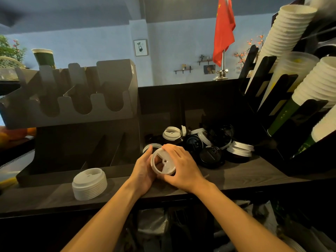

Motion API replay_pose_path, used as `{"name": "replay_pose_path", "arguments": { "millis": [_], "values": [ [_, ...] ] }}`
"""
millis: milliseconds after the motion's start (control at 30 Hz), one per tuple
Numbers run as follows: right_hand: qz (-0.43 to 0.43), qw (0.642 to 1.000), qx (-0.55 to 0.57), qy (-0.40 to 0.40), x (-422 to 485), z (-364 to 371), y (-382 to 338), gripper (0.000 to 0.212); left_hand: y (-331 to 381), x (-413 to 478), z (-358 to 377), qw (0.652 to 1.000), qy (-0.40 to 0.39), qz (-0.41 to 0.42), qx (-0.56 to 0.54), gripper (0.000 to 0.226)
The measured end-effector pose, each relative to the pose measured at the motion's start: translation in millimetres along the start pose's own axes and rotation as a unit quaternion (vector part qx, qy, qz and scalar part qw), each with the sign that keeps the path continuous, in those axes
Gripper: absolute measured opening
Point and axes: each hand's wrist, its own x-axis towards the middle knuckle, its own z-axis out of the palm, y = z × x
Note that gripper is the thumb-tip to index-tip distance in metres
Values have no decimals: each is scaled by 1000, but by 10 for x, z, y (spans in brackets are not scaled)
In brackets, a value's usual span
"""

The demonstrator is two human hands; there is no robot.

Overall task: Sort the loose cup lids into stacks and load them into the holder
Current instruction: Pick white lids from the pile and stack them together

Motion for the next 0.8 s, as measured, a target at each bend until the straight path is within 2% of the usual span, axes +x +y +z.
{"name": "replay_pose_path", "arguments": {
  "millis": [67, 200, 367, 533, 633, 800],
  "values": [
    [-8, 1000, 4, -14, -6, -4, -2, 87, -11, 14, -21, 1000, 0, -2, -2, 65],
    [-11, 999, 16, -26, -2, -11, -1, 90, -19, -1, -13, 1000, -10, 1, 12, 47],
    [-9, 999, 32, -31, -10, -5, 1, 88, -33, 21, -39, 1000, -8, -4, -6, 47],
    [87, 993, 83, 10, -11, -34, 17, 64, -45, 39, -54, 1000, -15, -17, 2, 51],
    [108, 991, 83, 13, -33, -28, 30, 49, -46, 33, -43, 1000, -19, -6, 8, 50],
    [144, 977, 134, 79, -33, -54, 49, 48, -78, 63, -29, 997, -41, 41, 42, 58]
  ]
}}
